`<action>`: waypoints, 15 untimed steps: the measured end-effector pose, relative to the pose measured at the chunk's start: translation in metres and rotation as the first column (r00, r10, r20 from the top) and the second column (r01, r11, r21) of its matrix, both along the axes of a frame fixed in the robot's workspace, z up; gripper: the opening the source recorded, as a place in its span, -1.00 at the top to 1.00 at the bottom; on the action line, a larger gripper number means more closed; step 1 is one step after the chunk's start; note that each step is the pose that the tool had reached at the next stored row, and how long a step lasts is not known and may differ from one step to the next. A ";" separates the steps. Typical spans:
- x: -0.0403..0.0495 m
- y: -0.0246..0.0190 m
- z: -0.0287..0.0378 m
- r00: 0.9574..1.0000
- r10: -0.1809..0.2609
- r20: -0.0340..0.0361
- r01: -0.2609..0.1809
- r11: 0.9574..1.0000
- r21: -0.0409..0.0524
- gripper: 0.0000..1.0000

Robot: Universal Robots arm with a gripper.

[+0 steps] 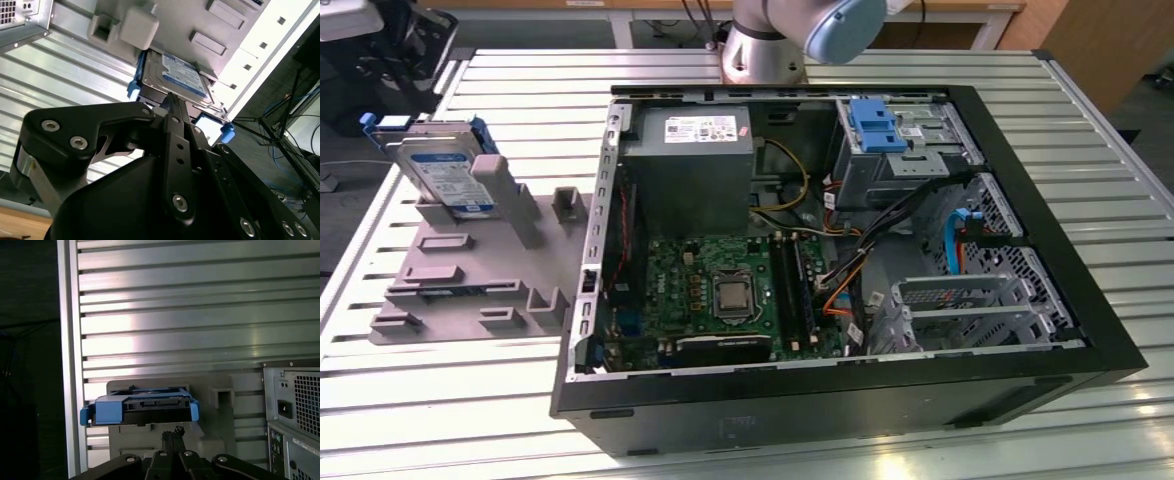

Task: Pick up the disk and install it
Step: 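Reach for the disk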

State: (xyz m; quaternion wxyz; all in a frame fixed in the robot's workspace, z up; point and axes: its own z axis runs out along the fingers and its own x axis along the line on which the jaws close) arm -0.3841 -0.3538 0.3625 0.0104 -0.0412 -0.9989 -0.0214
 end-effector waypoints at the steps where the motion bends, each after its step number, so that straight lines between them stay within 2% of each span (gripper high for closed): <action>1: -0.0036 0.0003 -0.0001 1.000 0.000 0.000 0.000 1.000 0.000 0.79; 3: -0.0096 0.0007 -0.0003 1.000 0.000 0.000 0.000 1.000 0.000 0.79; 8: -0.0130 0.0011 -0.0003 1.000 0.000 0.000 0.000 1.000 0.000 0.79; 15: -0.0272 0.0022 -0.0007 1.000 0.000 0.000 0.000 1.000 0.000 0.79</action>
